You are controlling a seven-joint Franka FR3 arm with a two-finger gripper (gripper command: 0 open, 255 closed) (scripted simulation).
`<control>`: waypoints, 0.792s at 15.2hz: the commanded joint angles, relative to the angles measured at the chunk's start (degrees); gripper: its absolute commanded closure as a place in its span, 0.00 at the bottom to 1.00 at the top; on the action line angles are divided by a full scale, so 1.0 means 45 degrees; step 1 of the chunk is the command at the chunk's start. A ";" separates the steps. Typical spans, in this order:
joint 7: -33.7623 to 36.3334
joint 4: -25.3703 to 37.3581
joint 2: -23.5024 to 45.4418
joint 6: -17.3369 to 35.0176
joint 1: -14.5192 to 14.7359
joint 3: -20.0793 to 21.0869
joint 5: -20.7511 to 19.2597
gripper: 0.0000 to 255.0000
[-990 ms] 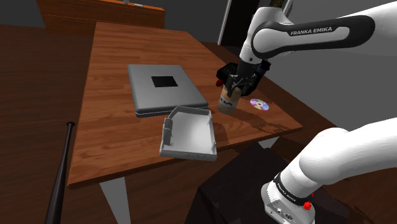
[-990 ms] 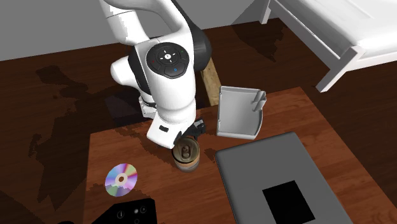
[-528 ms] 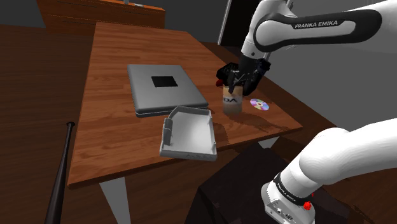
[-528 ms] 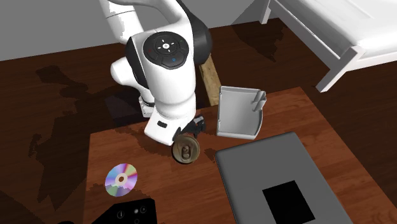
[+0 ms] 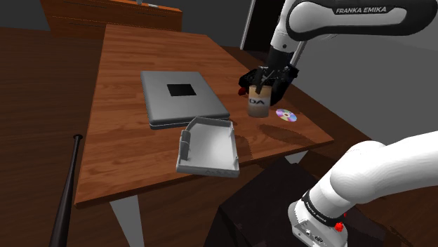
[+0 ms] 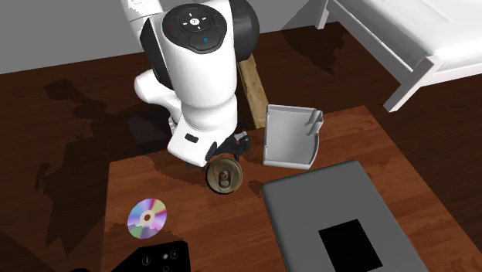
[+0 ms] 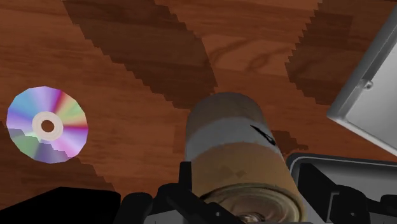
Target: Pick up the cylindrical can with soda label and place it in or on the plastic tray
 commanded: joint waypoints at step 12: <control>-0.0011 0.2366 0.0148 -0.2212 0.0006 0.0015 0.0012 1.00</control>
